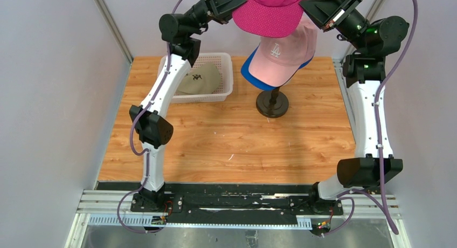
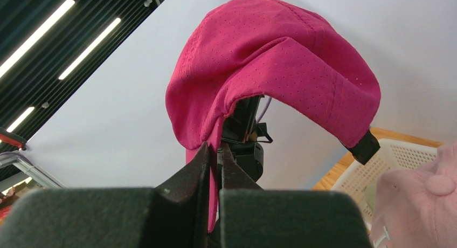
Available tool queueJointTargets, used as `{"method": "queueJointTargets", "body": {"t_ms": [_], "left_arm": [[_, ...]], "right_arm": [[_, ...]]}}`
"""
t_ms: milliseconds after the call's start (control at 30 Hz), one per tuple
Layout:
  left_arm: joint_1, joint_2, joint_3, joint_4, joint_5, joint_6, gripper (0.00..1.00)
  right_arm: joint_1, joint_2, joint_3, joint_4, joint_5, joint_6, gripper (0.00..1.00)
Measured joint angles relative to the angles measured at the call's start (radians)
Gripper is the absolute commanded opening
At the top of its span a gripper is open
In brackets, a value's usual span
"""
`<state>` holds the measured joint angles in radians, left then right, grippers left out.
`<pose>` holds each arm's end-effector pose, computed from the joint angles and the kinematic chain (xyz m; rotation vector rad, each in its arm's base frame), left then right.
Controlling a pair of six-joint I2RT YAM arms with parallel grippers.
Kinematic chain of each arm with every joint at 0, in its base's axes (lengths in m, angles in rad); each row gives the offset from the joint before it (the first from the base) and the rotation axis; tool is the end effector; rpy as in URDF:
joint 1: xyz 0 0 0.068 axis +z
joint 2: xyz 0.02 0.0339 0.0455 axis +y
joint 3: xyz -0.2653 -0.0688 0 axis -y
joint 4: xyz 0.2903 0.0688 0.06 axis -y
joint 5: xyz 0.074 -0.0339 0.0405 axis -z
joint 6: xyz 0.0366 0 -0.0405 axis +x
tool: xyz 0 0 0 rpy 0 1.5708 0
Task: Stack the hats
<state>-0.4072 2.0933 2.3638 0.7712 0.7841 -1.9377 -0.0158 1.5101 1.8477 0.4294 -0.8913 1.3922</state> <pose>0.4182 -0.2085 0.5650 0.2679 1.1677 -2.3392 0.3282 0.0233 0.5984 -0.1762 1.2530 1.5672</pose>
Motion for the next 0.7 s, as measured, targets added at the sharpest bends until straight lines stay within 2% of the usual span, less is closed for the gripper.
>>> {"method": "queueJointTargets", "body": {"t_ms": [67,300,433,700], "left_arm": [[0.0,0.006,0.007,-0.004,-0.002,0.0,0.06],[-0.001,0.01,0.008,-0.024,-0.005,0.013,0.34],[-0.003,0.01,0.008,-0.043,-0.009,0.026,0.39],[0.005,0.01,0.003,-0.048,-0.013,0.035,0.41]], "right_arm": [[-0.001,0.0,-0.006,0.018,0.003,0.007,0.0],[0.0,0.0,-0.048,0.093,0.005,0.052,0.01],[0.0,0.0,-0.053,0.124,0.009,0.061,0.0],[0.0,0.005,-0.053,0.14,0.049,0.06,0.01]]}}
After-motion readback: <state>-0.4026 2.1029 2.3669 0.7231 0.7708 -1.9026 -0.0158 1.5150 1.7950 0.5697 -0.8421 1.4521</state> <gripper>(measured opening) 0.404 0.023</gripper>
